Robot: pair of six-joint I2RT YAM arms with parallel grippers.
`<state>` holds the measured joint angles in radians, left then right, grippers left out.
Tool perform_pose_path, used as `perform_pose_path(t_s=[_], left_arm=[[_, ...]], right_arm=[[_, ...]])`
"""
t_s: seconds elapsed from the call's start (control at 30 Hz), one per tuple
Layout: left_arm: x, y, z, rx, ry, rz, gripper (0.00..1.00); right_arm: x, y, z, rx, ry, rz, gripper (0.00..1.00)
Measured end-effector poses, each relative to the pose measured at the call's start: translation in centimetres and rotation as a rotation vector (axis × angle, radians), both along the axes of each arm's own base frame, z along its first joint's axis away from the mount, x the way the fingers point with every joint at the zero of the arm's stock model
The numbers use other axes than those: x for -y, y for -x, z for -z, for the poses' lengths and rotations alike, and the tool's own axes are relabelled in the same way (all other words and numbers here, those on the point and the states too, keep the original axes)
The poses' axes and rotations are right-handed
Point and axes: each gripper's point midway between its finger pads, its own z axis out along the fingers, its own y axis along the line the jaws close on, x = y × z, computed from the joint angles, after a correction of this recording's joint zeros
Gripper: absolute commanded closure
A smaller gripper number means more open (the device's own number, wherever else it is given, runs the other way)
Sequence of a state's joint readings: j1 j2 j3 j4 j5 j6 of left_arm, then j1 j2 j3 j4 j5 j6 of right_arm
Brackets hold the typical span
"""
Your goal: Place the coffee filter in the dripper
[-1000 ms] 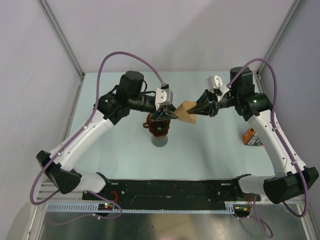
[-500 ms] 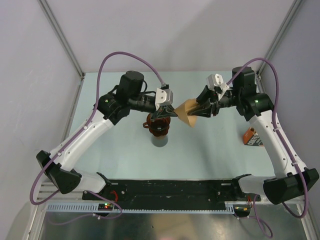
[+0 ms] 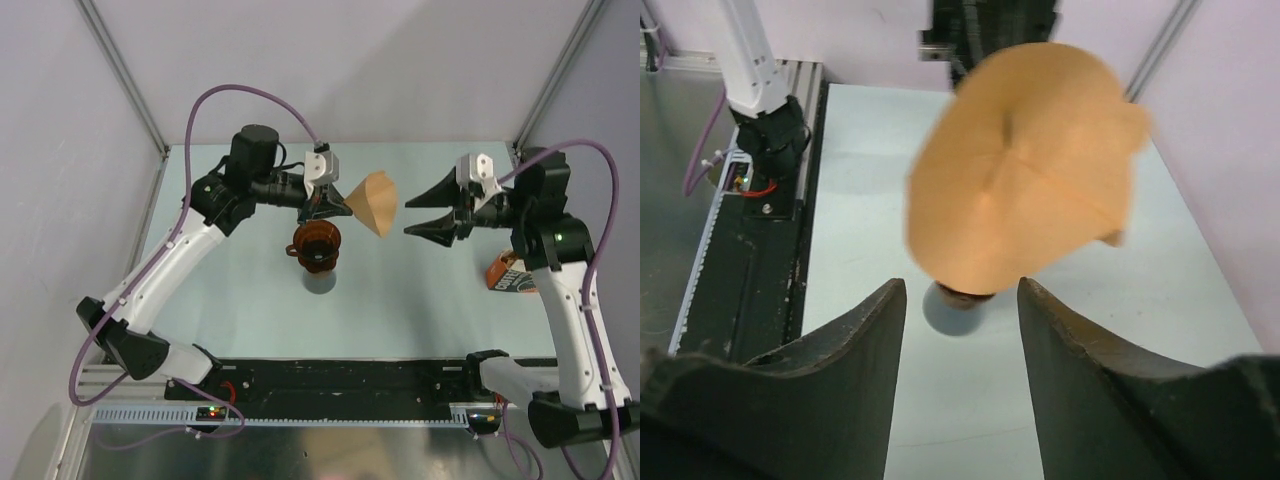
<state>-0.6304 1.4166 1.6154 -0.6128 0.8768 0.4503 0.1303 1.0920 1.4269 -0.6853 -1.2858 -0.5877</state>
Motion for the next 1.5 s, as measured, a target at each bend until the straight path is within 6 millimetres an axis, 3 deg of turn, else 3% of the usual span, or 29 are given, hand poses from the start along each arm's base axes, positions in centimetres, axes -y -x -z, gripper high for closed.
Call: perform_pose_path(t_s=[0.1,0.2,0.37,0.47,0.53,0.67,0.8,0.97,1.23,1.5], left_arm=[[0.2,-0.6,-0.5,-0.033,0.011,-0.010,1.00],[0.5,-0.8,-0.6,-0.061,0.015,-0.012,1.00],[0.8,-1.0,-0.8,-0.088,0.019,-0.014,1.00],[0.8,-0.9,-0.9,-0.098,0.022,-0.014,1.00],[0.8,-0.8,-1.0,-0.102,0.023,-0.009,1.00],[0.8,-0.7,-1.0,-0.103,0.026,-0.001,0.99],[0.8,-0.6,-1.1,-0.101,0.026,-0.002,0.84],[0.4,-0.6,-1.1,-0.086,0.023,-0.019,0.54],[0.2,-0.3,-1.3,-0.089,0.026,-0.030,0.25],[0.5,-0.7,-2.3,-0.110,0.038,-0.051,0.17]], right_arm=[[-0.6,2.0,0.1,0.037,0.000,-0.019,0.35],[-1.7,2.8,0.6,0.059,0.008,-0.034,0.32],[-3.2,0.9,1.1,0.099,0.028,0.012,0.34],[-3.8,-0.4,1.5,0.110,0.041,0.048,0.45],[-4.0,-1.2,1.7,0.118,0.050,0.069,0.58],[-4.3,-2.3,1.9,0.130,0.064,0.110,0.92],[-4.1,-2.9,1.9,0.132,0.066,0.137,1.00],[-3.9,-3.1,1.9,0.131,0.067,0.150,1.00],[-3.8,-3.0,2.1,0.127,0.075,0.148,1.00],[-4.0,-2.6,2.5,0.152,0.094,0.124,1.00]])
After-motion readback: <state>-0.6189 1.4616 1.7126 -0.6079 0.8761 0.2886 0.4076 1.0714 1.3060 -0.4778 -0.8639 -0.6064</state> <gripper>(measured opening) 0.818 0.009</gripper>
